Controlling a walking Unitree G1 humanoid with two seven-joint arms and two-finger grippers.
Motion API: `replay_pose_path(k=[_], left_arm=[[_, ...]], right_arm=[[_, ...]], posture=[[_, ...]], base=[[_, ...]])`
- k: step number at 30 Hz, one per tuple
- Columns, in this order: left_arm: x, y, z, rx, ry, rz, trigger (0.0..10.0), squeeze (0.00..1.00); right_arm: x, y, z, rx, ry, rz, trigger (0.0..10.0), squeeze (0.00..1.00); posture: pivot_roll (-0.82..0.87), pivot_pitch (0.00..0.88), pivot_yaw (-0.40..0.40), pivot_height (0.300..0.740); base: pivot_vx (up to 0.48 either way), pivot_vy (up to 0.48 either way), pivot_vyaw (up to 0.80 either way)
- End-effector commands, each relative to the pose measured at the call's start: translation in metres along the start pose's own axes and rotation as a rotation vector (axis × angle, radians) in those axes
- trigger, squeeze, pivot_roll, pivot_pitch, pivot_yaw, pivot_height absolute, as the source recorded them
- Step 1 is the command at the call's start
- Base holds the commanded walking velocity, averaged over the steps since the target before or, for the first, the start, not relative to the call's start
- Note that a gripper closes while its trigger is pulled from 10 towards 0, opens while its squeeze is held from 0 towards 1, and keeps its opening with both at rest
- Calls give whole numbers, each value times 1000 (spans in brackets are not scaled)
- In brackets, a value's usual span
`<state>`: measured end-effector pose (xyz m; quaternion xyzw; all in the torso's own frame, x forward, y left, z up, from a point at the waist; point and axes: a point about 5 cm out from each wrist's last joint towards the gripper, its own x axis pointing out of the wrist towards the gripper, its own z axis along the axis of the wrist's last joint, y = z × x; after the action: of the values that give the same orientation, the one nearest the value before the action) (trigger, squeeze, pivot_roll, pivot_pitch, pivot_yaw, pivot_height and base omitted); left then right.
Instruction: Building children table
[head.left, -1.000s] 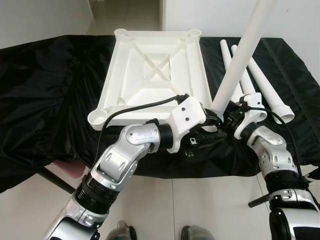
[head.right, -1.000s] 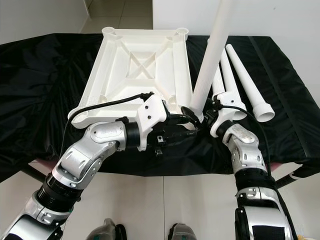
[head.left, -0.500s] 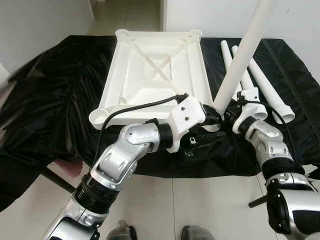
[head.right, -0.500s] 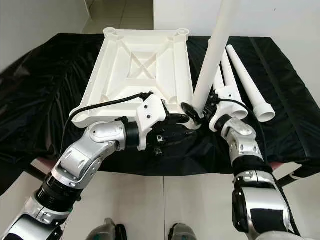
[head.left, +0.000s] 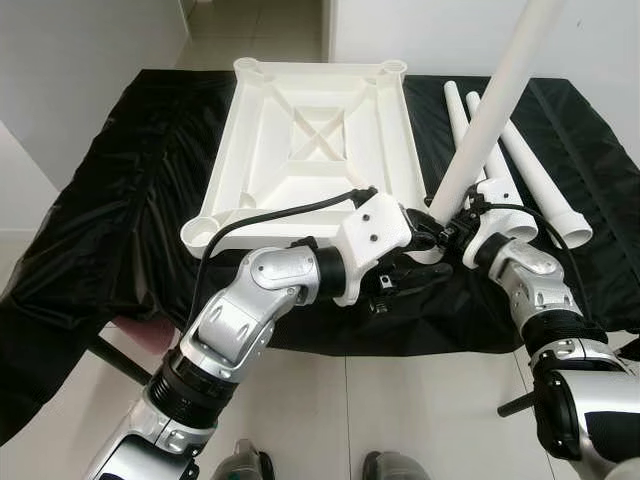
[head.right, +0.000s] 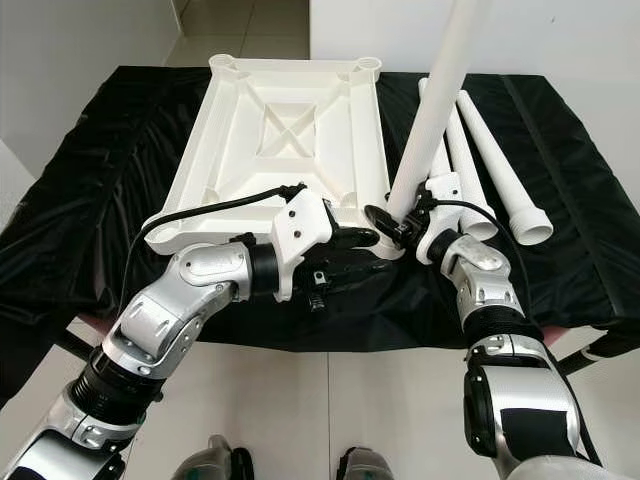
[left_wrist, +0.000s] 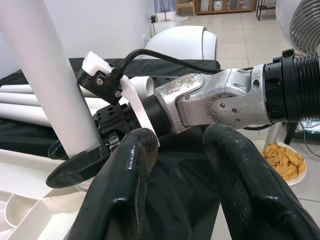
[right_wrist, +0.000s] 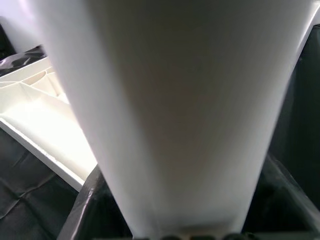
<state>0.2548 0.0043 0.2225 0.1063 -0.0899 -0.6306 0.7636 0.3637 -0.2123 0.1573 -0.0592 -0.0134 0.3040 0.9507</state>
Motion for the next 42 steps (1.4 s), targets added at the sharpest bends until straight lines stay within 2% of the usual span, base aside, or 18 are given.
replay_pose_path(k=[1,8,13,18,20,23,25,27,32,36,38,42], left_arm=[[-1,-1,-2,-5,12,15,10000,0],[-1,-1,-4,-9,19,23,10000,0],[0,-1,-11,-22,40,31,10000,0],[1,-2,-13,-28,45,24,10000,0],[1,-2,-13,-28,45,24,10000,0],[2,-2,-13,-25,41,17,10000,0],[2,-2,-13,-25,41,17,10000,0],[2,-3,-12,-23,39,14,10000,0],[3,-3,-12,-22,37,13,10000,0],[3,-4,-12,-20,34,13,10000,0],[3,-4,-12,-20,34,14,10000,0],[4,-4,-12,-19,33,18,10000,0]], right_arm=[[-5,-2,-8,29,15,-9,0,0],[-8,-3,-9,49,-5,-51,0,0],[-9,-3,-9,107,-46,-156,0,0],[-3,8,-8,110,-64,-194,0,0],[-3,8,-8,110,-64,-194,0,0],[3,13,-12,139,-20,-336,0,0],[3,13,-12,139,-20,-336,0,0],[4,15,-15,128,14,-431,0,0],[4,19,-17,111,31,-554,0,0],[0,32,-20,125,32,-837,0,0],[0,35,-20,129,24,-868,0,0],[5,53,-15,176,-4,-965,0,0]], posture=[[-47,80,54,740],[-47,80,54,740],[-53,74,57,740],[-56,70,57,740],[-56,70,57,740],[-62,58,55,740],[-62,58,55,740],[-62,55,52,740],[-61,53,52,740],[-62,51,49,740],[-62,51,49,740],[-59,48,42,740]], base=[[0,0,0],[0,0,0],[0,0,0],[0,0,0],[0,0,0],[0,0,0],[0,0,0],[0,0,0],[0,0,0],[0,0,0],[0,0,0],[0,0,0]])
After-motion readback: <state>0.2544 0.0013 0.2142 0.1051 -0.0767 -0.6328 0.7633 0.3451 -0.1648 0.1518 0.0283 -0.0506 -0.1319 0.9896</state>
